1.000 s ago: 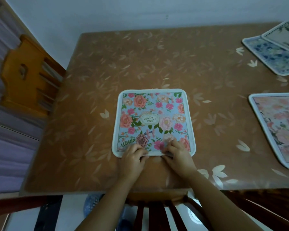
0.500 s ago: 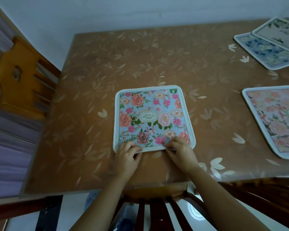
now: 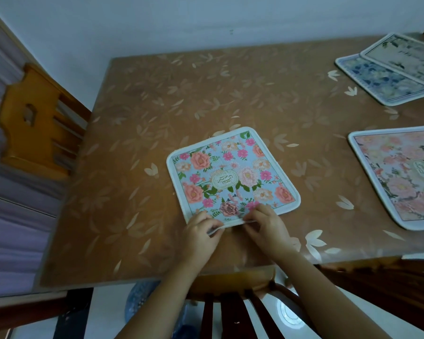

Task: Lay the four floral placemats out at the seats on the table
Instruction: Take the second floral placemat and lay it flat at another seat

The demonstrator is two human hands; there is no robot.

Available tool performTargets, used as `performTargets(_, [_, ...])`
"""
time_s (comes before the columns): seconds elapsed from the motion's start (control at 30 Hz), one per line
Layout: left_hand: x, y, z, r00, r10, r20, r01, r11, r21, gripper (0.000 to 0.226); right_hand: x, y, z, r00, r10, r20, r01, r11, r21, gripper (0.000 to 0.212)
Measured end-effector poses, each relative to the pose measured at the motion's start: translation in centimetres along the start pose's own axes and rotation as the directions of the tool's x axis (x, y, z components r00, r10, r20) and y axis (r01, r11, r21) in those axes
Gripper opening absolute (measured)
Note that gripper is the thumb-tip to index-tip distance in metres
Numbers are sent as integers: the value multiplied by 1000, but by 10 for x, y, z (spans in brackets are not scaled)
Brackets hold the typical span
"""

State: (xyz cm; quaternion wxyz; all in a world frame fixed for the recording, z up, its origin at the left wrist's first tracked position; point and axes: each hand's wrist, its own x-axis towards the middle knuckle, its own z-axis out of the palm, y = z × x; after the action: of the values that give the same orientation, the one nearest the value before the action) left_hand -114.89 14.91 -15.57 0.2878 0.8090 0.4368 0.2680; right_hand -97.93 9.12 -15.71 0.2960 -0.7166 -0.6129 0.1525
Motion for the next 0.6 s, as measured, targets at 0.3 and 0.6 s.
performTargets(0.3, [-3, 19, 10, 999, 23, 48, -18, 996, -91, 9, -8, 1, -7, 1000, -13, 19, 12, 998, 54, 14])
performTargets(0.6, [-5, 24, 15, 999, -32, 22, 36, 979, -202, 12, -21, 24, -37, 993, 121, -10, -120, 990, 73, 7])
